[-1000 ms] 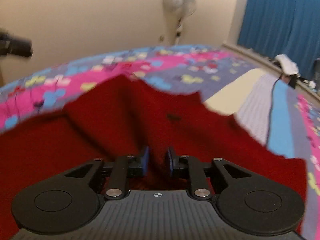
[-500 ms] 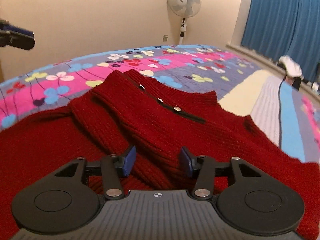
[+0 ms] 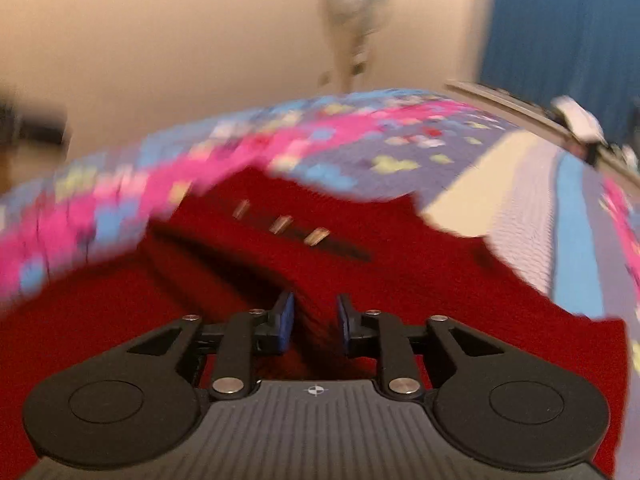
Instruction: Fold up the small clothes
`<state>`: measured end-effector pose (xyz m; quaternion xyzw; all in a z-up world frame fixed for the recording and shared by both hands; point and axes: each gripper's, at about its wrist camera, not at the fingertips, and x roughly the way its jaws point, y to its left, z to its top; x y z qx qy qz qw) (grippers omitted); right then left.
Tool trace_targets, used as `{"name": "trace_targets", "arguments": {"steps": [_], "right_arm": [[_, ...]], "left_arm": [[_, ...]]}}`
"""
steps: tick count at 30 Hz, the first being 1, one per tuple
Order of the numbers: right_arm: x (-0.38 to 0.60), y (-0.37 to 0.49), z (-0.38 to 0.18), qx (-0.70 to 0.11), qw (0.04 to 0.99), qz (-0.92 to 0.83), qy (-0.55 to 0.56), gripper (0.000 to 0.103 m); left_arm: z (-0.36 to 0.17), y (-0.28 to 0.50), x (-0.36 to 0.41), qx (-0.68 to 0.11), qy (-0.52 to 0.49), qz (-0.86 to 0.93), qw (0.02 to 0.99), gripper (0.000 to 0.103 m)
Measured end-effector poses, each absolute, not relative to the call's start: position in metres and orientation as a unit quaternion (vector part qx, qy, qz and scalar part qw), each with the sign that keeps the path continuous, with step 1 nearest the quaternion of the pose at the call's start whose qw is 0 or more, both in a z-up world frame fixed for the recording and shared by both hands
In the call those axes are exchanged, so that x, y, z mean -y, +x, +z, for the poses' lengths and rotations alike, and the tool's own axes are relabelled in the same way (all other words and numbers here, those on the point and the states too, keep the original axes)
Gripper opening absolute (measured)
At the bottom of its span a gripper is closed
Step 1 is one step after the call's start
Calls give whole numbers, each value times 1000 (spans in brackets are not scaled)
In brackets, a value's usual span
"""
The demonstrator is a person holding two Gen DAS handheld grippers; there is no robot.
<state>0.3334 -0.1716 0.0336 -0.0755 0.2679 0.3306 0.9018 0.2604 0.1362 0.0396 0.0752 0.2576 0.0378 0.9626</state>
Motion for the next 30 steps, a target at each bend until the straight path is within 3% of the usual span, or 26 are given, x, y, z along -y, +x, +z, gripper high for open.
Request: {"name": "trace_targets", "arguments": {"steps": [2, 8, 16, 18, 20, 22, 25, 26, 30], "right_arm": [[206, 339, 53, -272, 913, 302, -19, 53], [303, 343, 52, -308, 938, 148, 51, 69], [362, 364, -21, -385, 905, 63, 167, 70], [360, 368, -27, -388, 901, 70, 183, 67], [353, 368, -28, -380, 908, 70, 161, 53], [349, 361, -21, -364, 918, 63, 143, 32], [365, 358, -5, -341, 916, 40, 207, 23], [371, 356, -3, -336, 916, 24, 218, 9], [375, 358, -21, -392, 902, -30, 180, 13]], "left_arm": [[40, 261, -137, -261, 68, 36, 962, 36], [41, 260, -139, -266, 62, 36, 961, 36], [42, 257, -138, -266, 65, 37, 961, 37], [42, 257, -139, -269, 65, 38, 960, 37], [42, 257, -139, -269, 65, 37, 960, 37], [42, 257, -139, -269, 63, 37, 960, 37], [43, 258, -141, -267, 59, 36, 961, 37], [42, 258, -141, -268, 59, 36, 961, 37], [41, 258, -142, -272, 63, 38, 960, 37]]}}
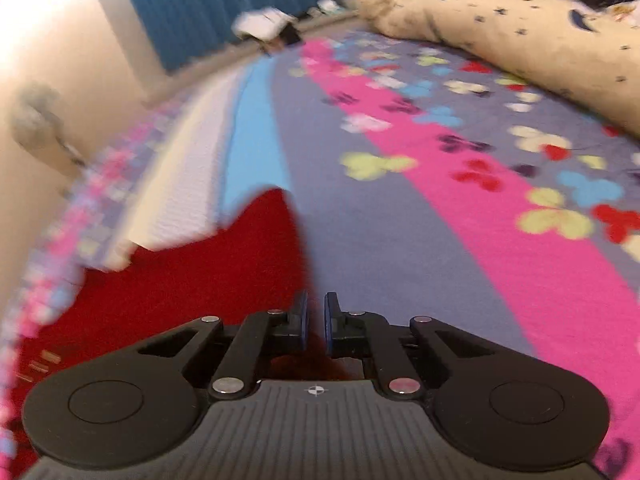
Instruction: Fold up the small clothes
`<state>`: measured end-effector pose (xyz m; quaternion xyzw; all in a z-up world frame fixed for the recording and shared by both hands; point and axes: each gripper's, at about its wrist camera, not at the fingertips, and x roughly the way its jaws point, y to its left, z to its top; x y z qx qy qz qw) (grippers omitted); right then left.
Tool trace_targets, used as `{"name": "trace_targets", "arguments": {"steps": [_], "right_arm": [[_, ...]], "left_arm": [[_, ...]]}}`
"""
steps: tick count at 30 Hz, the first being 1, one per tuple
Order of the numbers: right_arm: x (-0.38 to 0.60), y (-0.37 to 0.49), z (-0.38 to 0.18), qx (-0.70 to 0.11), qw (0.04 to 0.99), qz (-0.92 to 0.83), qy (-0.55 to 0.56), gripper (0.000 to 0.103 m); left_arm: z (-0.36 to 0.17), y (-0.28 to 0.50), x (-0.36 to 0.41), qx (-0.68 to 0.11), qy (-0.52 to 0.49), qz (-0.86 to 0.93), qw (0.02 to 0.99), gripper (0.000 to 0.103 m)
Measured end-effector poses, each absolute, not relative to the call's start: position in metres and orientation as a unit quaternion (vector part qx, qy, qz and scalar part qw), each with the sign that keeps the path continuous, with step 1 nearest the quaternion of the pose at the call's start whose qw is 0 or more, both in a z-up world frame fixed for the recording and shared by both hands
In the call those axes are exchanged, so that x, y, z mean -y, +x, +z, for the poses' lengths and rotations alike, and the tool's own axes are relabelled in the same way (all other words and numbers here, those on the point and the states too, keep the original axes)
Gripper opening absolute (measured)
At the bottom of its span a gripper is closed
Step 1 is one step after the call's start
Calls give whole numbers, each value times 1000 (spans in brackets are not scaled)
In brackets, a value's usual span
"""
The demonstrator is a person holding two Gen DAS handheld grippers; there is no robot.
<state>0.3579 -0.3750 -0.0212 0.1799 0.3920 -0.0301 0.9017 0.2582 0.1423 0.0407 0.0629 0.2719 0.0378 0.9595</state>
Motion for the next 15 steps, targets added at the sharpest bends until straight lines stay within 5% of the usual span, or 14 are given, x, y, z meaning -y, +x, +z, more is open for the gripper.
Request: {"name": "trace_targets", "arguments": {"steps": [3, 5, 7, 15], "right_arm": [[385, 346, -11, -382, 899, -19, 213, 14], [388, 329, 7, -345, 912, -18, 222, 36], [390, 310, 22, -321, 918, -11, 232, 43], [387, 221, 66, -273, 945, 28, 180, 43]], "left_arm": [[40, 257, -147, -276, 58, 43, 958, 37], [40, 256, -150, -280, 52, 47, 957, 37], [40, 254, -153, -283, 46, 51, 957, 37], [42, 237, -157, -290, 38, 56, 955, 41]]}}
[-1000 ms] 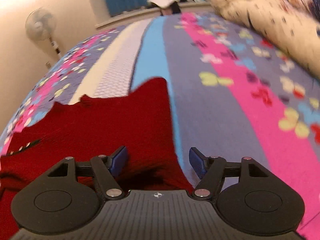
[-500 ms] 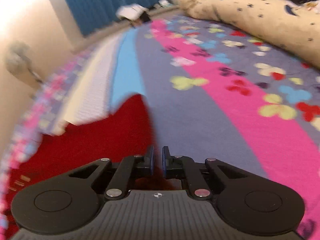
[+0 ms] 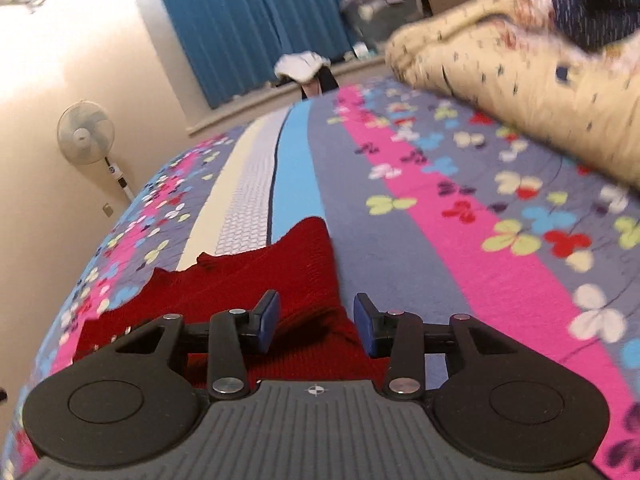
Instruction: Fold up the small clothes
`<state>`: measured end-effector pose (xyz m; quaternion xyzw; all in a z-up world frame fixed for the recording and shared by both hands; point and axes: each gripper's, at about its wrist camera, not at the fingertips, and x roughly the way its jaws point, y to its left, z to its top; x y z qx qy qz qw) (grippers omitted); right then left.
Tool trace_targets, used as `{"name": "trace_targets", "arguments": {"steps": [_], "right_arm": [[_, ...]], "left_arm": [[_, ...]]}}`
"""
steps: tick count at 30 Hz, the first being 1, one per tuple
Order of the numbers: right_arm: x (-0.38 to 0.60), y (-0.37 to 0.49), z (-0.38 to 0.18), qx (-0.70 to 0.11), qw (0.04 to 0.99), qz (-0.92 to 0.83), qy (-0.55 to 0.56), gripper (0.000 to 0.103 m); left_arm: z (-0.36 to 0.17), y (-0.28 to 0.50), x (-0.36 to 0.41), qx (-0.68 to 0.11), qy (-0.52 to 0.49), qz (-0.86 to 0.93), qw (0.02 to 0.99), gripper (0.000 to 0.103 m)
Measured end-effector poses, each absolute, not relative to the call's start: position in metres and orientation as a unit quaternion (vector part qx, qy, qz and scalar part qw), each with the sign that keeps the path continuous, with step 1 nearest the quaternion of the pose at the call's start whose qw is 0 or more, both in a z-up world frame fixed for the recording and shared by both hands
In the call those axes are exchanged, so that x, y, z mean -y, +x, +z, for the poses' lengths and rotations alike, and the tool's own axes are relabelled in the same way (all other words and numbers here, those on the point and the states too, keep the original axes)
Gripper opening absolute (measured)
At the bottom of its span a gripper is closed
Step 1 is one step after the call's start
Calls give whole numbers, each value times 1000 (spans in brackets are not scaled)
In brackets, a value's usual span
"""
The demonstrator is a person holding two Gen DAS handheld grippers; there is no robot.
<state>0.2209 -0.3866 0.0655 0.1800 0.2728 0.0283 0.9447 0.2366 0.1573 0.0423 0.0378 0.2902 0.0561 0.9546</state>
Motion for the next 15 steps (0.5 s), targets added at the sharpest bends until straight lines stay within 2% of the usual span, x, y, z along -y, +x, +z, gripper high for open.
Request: {"name": "trace_targets", "arguments": {"steps": [8, 13, 15], "right_arm": [[395, 154, 89, -218, 966, 16, 139, 43], [413, 129, 88, -216, 971, 12, 103, 43], [425, 117, 86, -219, 971, 7, 99, 39]], "left_arm": [[47, 198, -155, -276, 74, 36, 958, 42], [44, 168, -155, -279, 89, 15, 956, 42], [41, 156, -155, -284, 71, 10, 956, 42]]}}
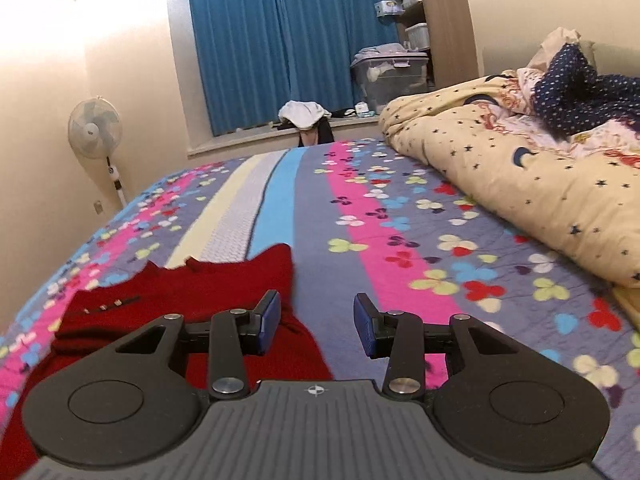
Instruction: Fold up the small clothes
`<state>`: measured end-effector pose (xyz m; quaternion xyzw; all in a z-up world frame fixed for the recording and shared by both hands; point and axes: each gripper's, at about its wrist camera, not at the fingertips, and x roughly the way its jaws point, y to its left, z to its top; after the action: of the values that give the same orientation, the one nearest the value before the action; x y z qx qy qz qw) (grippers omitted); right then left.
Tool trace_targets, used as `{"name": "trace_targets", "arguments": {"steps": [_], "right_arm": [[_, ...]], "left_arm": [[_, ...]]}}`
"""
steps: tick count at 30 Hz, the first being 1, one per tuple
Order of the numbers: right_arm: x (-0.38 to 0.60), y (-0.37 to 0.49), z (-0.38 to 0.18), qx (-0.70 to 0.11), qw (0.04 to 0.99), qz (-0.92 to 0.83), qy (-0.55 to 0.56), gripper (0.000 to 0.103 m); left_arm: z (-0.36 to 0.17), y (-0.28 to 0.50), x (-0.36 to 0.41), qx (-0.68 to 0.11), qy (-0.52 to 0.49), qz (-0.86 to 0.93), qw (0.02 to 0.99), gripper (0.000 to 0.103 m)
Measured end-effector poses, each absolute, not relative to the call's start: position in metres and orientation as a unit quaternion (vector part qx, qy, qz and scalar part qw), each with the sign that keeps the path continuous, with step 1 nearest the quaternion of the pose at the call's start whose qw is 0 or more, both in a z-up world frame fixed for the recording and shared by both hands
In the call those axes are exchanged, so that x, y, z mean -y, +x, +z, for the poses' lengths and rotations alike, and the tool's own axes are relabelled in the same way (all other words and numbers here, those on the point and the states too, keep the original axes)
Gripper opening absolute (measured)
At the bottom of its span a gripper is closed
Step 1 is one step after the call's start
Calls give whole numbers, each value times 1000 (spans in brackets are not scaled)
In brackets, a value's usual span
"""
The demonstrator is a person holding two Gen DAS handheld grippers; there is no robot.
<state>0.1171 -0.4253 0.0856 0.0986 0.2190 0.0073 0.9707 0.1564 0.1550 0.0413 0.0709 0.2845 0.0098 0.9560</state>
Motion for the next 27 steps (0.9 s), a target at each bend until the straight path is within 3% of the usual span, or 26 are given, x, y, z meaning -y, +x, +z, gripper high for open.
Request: {"name": "trace_targets", "arguments": {"steps": [4, 9, 16, 20, 27], "right_arm": [[444, 93, 77, -228, 968, 7, 108, 23], [456, 62, 57, -248, 959, 4, 135, 21], [464, 56, 25, -336, 917, 33, 214, 22], [455, 66, 13, -374, 902, 42, 209, 35], [451, 77, -7, -424, 885, 37, 189, 41]], "left_arm": [[30, 127, -144, -301, 28, -2, 953, 42], [11, 89, -122, -324, 5, -17, 946, 42], [2, 71, -120, -343, -38, -8, 938, 42], [-8, 82, -135, -379, -83, -3, 922, 42], [-35, 89, -157, -451, -158, -4, 879, 48]]}}
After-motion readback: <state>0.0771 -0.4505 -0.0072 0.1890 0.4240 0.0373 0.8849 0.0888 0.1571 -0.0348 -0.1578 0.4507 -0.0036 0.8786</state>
